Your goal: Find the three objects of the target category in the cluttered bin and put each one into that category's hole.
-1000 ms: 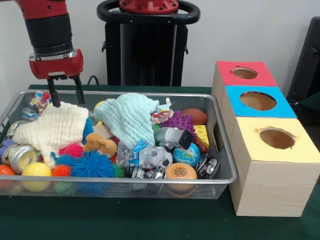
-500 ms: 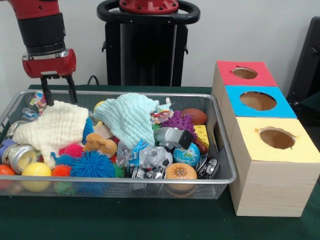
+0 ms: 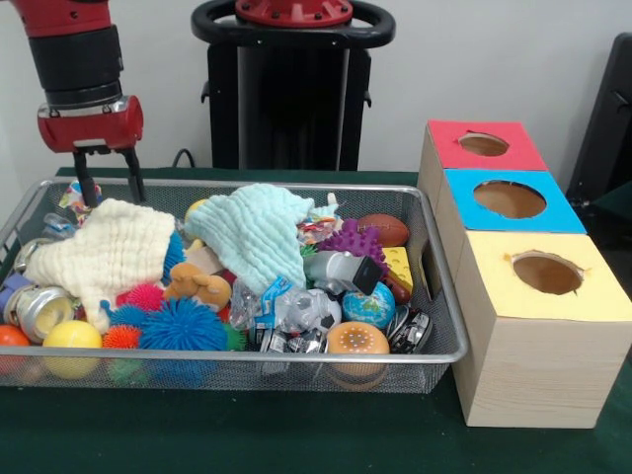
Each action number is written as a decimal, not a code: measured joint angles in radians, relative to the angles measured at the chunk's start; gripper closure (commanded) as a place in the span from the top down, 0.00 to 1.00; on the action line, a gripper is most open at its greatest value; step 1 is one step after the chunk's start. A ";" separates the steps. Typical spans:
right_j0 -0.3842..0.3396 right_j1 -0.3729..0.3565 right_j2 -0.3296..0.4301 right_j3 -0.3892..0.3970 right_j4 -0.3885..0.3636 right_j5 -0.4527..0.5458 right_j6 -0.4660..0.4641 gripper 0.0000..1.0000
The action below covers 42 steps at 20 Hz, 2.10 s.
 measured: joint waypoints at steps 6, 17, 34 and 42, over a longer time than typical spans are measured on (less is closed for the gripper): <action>-0.010 0.001 -0.004 0.000 -0.041 0.000 0.000 1.00; -0.011 0.036 -0.017 0.000 -0.103 0.000 0.000 1.00; -0.013 0.056 -0.033 0.000 -0.122 0.000 0.000 1.00; -0.031 0.057 -0.039 0.000 -0.122 0.000 0.000 1.00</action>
